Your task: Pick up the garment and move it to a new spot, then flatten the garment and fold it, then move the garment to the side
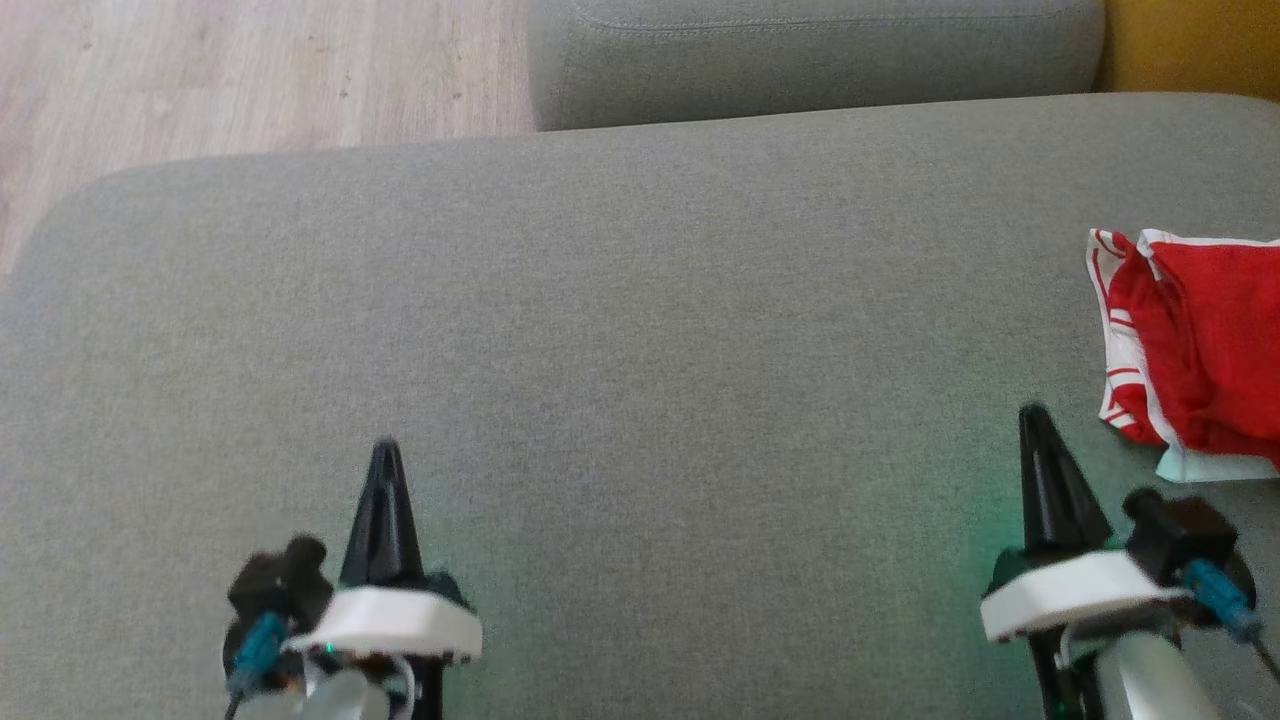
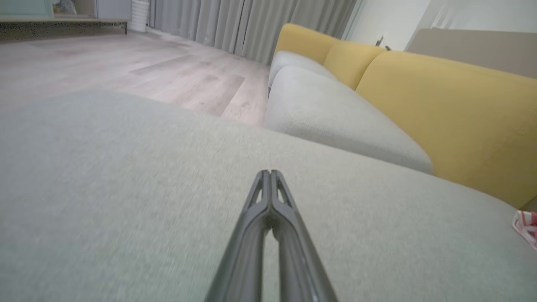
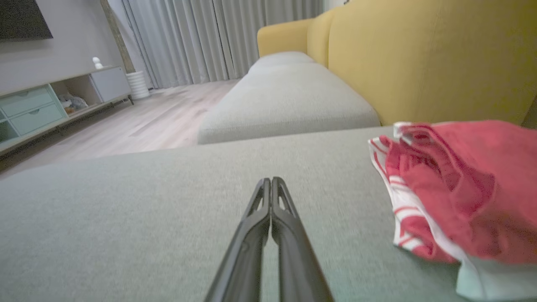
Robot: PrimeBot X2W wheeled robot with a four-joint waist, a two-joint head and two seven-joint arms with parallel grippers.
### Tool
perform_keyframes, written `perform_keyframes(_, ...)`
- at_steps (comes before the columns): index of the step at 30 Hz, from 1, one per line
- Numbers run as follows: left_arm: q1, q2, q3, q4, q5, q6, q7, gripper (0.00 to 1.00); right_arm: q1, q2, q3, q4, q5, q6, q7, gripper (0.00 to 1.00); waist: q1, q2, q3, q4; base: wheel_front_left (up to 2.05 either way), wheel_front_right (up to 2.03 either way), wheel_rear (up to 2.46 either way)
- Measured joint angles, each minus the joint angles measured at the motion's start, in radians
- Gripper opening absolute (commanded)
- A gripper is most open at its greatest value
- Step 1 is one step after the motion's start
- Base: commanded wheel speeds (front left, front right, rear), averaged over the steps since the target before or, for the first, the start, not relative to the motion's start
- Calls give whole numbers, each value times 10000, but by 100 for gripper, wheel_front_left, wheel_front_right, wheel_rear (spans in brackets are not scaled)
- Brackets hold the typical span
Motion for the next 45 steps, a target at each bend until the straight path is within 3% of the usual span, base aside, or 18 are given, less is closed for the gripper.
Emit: perform_keyframes(45, 170, 8, 966, -217, -4186, -623, 1223, 0, 92, 6, -374, -82, 5287, 0, 1266, 0, 0, 0, -278, -97, 0, 0, 0)
